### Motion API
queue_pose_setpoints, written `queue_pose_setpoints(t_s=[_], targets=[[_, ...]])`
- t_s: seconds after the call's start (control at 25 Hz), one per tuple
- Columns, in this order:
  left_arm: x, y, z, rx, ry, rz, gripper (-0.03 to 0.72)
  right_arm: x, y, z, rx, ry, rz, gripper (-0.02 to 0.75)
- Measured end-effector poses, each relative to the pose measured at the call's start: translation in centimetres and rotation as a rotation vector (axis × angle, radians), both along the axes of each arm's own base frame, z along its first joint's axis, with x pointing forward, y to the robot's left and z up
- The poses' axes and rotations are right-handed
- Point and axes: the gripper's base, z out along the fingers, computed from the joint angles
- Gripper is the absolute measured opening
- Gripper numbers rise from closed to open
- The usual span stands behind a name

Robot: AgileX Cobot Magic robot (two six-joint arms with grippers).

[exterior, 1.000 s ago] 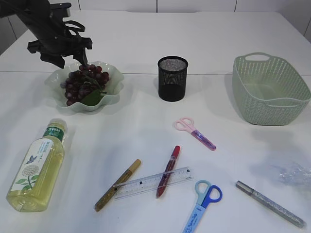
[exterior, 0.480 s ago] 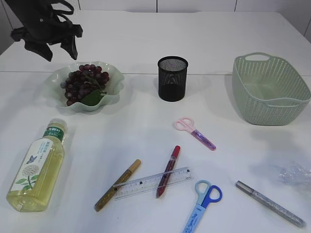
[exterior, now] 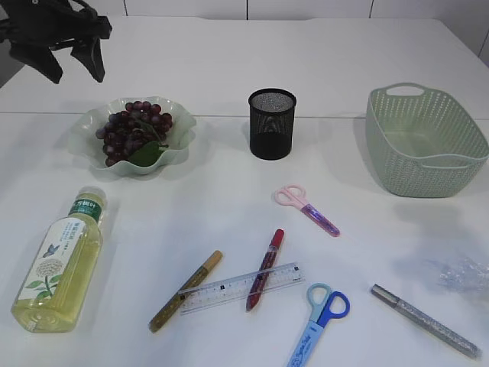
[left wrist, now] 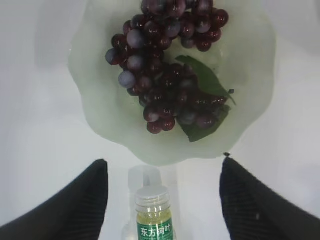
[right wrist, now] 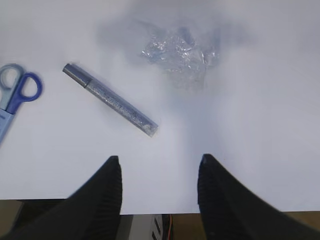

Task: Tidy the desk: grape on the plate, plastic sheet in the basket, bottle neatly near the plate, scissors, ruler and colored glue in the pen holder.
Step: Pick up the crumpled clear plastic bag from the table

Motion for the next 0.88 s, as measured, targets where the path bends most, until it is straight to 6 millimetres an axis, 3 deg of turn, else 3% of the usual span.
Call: queue_pose_setpoints(t_s=[0.28,0.48,0.64,0.88], targets=[[-1.8,-0.5,3.9,-0.035,-0.079,-0.034,0.508,2.8,-0.1,-3.7,-0.038,0.158,-0.012,0.406],[-3.3,-0.4,6.7,-0.045,-0.138,-0.047,0.509,4.7,-0.4,-7.1,-0.097,0.284,-0.037,0.503],[-4.2,-0.3,8.2,-0.049,-0.172,-0.052,0.508,6.0,-0.7,-9.8,-0.143,0.378,-0.031,0.532],[-5.0,-0.1,9.5,-0.050,-0.200,-0.060,0.505,8.4,-0.6,-11.2,-0.144,0.338,-0.025,0.534]])
